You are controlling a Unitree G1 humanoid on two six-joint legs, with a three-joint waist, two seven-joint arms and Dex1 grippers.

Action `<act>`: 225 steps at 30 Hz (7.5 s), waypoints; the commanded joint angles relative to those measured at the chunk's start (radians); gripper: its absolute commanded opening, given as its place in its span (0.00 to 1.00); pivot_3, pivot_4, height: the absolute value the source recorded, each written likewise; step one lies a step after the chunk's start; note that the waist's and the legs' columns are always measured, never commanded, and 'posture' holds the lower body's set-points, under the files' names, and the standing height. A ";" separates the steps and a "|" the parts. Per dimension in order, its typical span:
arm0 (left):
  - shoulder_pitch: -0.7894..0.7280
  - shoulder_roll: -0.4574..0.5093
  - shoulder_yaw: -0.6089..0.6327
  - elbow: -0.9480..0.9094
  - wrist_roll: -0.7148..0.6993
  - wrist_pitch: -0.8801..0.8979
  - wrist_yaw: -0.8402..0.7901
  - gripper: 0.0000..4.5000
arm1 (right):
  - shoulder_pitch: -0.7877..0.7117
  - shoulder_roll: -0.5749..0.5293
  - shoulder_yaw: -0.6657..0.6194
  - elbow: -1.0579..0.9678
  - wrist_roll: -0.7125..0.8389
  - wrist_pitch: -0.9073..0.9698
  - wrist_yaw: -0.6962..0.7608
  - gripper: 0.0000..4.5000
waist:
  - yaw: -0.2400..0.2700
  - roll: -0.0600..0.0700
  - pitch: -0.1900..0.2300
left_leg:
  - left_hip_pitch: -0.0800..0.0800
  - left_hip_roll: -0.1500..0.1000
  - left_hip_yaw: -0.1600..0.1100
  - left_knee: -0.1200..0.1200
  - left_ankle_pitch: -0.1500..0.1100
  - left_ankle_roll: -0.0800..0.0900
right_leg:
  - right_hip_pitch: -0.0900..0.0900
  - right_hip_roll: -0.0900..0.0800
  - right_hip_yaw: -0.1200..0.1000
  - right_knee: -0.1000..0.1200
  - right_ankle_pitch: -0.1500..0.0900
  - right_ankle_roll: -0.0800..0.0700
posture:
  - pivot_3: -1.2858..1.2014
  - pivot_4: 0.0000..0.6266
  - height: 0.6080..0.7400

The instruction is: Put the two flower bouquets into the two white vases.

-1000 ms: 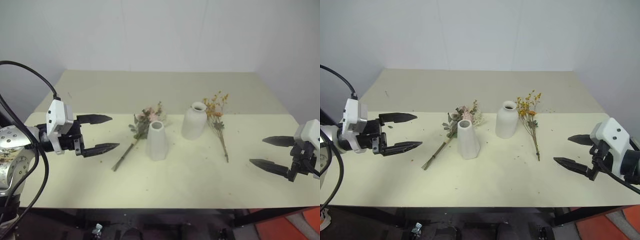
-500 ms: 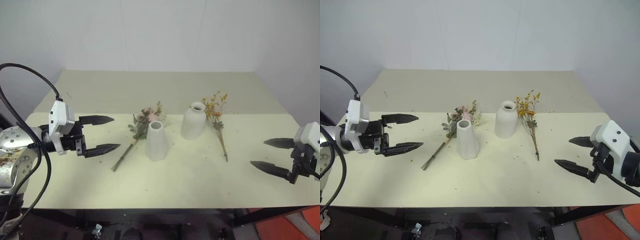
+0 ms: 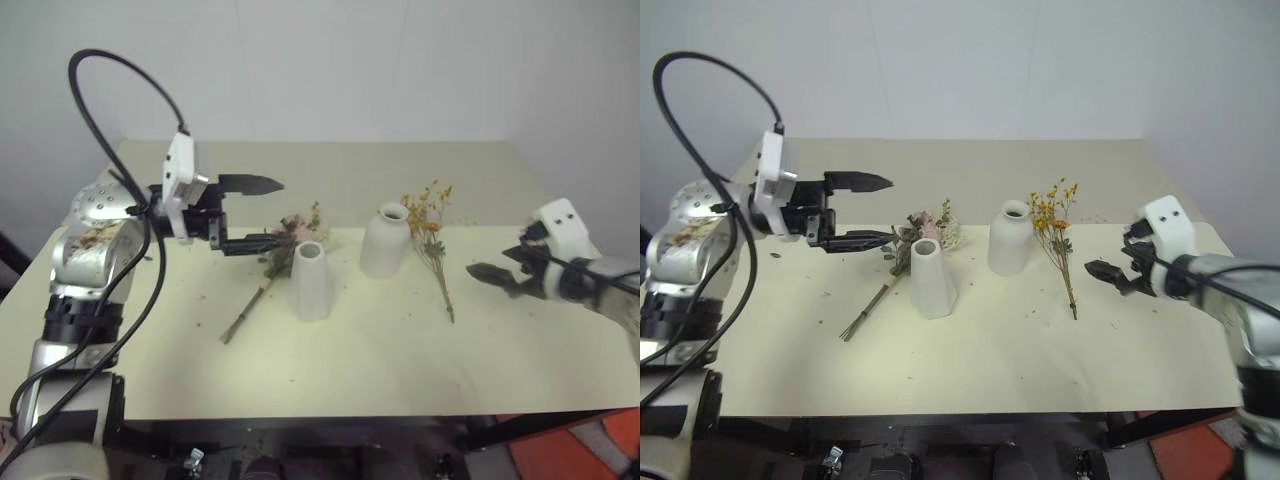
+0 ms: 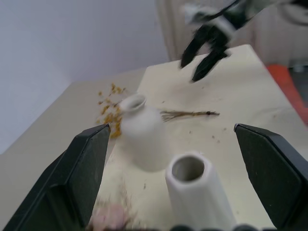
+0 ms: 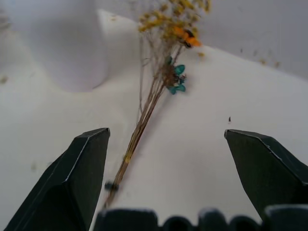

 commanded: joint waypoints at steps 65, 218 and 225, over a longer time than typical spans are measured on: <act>0.078 -0.046 0.043 -0.058 0.029 -0.069 0.046 1.00 | -0.408 0.618 -0.207 0.293 -0.071 -1.027 -0.209 0.01 | -0.020 0.007 0.004 | -0.002 0.000 -0.002 0.000 0.000 0.000 | -0.002 0.001 -0.001 0.002 0.005 -0.006 | 0.52 0.24 1.00; -0.113 -0.160 -0.254 0.296 0.413 0.693 0.623 0.03 | 0.151 -0.171 -0.109 -0.613 0.391 -0.017 0.064 1.00 | 0.012 0.004 0.005 | -0.003 -0.001 -0.002 0.002 0.000 0.001 | -0.001 0.000 -0.002 0.001 -0.001 0.002 | 0.52 0.24 1.00; -0.055 -0.146 0.004 0.155 0.339 0.625 0.750 0.03 | 0.162 -0.172 -0.170 -0.626 0.418 -0.039 0.082 1.00 | 0.009 0.004 0.005 | -0.004 -0.001 -0.002 0.002 0.000 0.001 | -0.002 0.000 -0.002 0.001 -0.001 0.001 | 0.52 0.24 1.00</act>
